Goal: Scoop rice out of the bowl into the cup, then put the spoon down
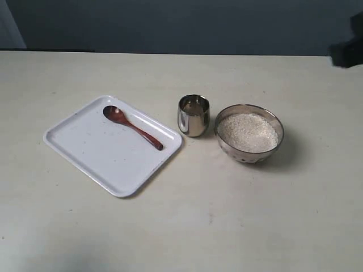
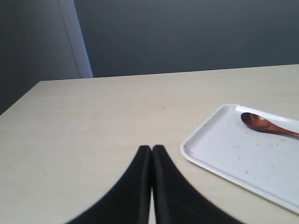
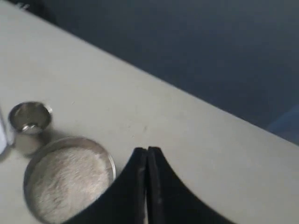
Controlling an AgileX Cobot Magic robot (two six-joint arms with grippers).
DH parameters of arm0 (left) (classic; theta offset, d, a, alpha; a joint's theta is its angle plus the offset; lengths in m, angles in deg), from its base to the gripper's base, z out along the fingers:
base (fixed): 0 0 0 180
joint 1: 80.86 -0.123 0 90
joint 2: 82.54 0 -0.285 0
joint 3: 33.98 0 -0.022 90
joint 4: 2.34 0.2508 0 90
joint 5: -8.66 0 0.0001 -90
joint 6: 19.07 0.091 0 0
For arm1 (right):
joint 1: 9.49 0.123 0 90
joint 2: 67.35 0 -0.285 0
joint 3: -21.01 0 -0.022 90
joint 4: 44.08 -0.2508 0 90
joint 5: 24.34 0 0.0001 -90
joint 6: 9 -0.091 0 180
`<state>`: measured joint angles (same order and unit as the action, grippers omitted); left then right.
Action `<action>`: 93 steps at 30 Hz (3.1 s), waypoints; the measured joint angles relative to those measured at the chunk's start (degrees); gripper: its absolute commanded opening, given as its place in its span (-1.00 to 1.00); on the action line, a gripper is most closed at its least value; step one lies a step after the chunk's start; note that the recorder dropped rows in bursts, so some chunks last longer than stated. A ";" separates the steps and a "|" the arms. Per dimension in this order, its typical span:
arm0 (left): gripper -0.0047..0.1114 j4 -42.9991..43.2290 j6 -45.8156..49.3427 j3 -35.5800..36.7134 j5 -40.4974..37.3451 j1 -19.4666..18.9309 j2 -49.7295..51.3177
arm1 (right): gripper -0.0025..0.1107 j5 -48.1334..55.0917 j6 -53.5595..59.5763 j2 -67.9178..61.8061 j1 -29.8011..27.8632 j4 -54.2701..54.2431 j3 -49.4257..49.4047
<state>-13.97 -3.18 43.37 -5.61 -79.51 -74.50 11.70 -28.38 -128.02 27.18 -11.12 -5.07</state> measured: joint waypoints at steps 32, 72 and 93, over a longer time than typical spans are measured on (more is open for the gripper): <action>-0.91 0.00 0.00 0.00 0.00 -0.08 0.00 | -0.97 -21.08 0.54 52.54 -37.66 -21.51 -50.84; -0.91 0.00 0.00 0.00 0.00 -0.08 0.00 | -0.97 -18.67 15.75 52.54 -37.66 -32.13 -51.06; -0.91 0.00 0.00 0.00 0.00 -0.08 0.00 | -0.97 -18.54 15.89 52.54 -37.66 -32.13 -51.06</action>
<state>-13.97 -3.18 43.37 -5.61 -79.60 -74.50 -6.84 -12.50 -75.48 -10.48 -43.25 -56.14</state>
